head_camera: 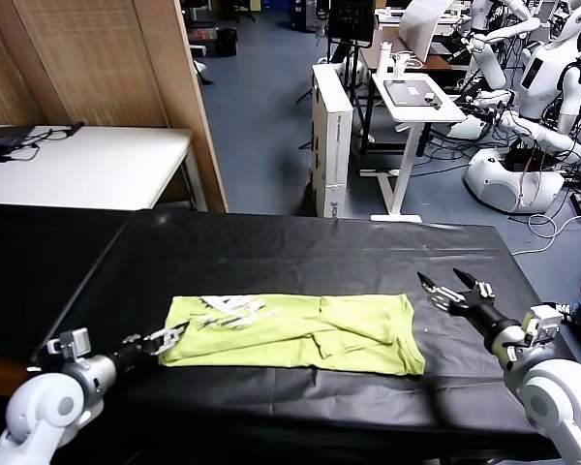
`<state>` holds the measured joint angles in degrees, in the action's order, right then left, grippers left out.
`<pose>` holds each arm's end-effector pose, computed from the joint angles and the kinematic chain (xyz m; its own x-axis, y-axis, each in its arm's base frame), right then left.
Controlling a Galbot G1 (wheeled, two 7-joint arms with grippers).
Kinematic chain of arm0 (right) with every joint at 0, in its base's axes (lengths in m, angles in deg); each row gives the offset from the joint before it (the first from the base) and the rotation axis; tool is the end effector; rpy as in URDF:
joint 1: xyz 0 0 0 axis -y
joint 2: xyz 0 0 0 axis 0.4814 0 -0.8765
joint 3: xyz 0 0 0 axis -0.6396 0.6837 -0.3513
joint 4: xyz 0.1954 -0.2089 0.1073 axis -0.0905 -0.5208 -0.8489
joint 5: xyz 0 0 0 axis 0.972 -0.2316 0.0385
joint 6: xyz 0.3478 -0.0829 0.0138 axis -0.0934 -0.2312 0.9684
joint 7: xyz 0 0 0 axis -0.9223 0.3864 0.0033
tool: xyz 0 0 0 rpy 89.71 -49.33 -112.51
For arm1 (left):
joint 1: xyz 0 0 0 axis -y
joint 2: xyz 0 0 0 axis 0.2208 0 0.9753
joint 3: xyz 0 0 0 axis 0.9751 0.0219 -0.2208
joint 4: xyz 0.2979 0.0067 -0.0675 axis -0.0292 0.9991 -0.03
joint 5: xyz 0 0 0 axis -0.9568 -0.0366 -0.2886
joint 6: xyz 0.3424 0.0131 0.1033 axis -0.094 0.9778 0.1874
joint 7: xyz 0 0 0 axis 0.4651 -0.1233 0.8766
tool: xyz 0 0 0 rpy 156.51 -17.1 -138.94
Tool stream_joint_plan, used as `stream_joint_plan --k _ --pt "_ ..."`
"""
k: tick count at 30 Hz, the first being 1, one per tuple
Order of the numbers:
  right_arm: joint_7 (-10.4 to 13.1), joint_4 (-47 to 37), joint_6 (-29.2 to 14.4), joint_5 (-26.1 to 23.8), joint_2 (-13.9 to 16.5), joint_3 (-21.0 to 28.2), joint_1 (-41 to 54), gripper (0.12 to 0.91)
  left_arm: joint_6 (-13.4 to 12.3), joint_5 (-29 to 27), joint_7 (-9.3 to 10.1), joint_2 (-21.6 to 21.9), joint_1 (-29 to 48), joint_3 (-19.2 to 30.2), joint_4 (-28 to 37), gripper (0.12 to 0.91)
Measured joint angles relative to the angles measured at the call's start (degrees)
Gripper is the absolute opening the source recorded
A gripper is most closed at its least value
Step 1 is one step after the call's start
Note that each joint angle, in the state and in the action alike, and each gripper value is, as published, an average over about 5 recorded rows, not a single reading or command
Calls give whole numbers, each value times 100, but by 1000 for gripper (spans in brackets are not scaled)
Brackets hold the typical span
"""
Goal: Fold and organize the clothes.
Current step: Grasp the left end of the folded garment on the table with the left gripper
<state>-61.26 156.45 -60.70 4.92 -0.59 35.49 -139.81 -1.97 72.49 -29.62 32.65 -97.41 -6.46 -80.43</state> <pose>0.2655 -0.1253 -0.1710 -0.9457 -0.2249 0.2345 -0.1996 0.9716 0.1268 0.2693 0.1436 -0.2314 -0.7315 0.3388 0.5916 0.0787 0.9039 -0.4204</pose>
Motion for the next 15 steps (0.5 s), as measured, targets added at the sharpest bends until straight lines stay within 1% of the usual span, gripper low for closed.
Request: stream_joint_plan --k 2,5,9,15 --pt "3 23 -1 -11 -13 4 -15 907 0 -15 0 -39 14 29 -11 883" --pt "5 51 -8 -37 -28 2 -56 907 0 -33 7 -75 48 55 18 825" --pt "6 70 -16 -74 -34 3 -88 907 1 -22 40 -96 83 61 90 694" --pt "10 71 -19 -127 -63 19 -64 907 7 -11 77 -103 85 59 138 332"
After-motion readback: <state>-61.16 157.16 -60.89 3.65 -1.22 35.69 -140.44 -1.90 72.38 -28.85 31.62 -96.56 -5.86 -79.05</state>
